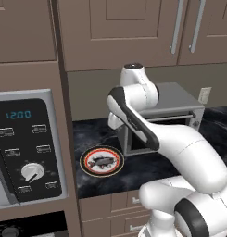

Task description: Place the fish on the rack of the oven, and slide the rack back inside. Close the oven door.

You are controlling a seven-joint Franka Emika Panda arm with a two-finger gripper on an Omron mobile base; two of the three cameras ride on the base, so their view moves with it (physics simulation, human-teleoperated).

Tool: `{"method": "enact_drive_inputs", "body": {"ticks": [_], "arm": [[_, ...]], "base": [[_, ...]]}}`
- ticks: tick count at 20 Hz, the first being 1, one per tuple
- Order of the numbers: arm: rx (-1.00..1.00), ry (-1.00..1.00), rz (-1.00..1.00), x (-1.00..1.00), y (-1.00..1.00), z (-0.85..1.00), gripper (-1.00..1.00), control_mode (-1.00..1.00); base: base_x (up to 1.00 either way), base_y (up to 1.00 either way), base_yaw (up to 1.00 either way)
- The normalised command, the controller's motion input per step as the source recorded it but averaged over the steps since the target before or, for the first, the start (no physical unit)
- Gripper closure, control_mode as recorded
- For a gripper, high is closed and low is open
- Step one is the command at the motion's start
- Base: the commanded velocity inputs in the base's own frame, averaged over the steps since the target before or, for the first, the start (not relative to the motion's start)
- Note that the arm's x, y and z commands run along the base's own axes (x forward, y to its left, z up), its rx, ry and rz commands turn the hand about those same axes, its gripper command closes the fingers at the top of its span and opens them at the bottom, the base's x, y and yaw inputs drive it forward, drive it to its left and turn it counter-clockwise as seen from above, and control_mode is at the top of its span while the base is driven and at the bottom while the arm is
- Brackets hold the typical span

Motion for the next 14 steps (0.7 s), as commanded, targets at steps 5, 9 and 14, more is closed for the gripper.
{"method": "enact_drive_inputs", "body": {"ticks": [5, 9, 14], "arm": [[-0.01, -0.07, 0.05, 0.0, 0.13, -0.16, -1.0, -1.0], [0.05, -0.2, 0.03, -0.31, -0.01, -0.32, -1.0, -1.0], [0.13, -0.04, 0.11, -0.24, 0.0, -0.46, -1.0, -1.0]], "base": [[0.0, 0.0, 0.0], [0.0, 0.0, 0.0], [0.0, 0.0, 0.0]]}}
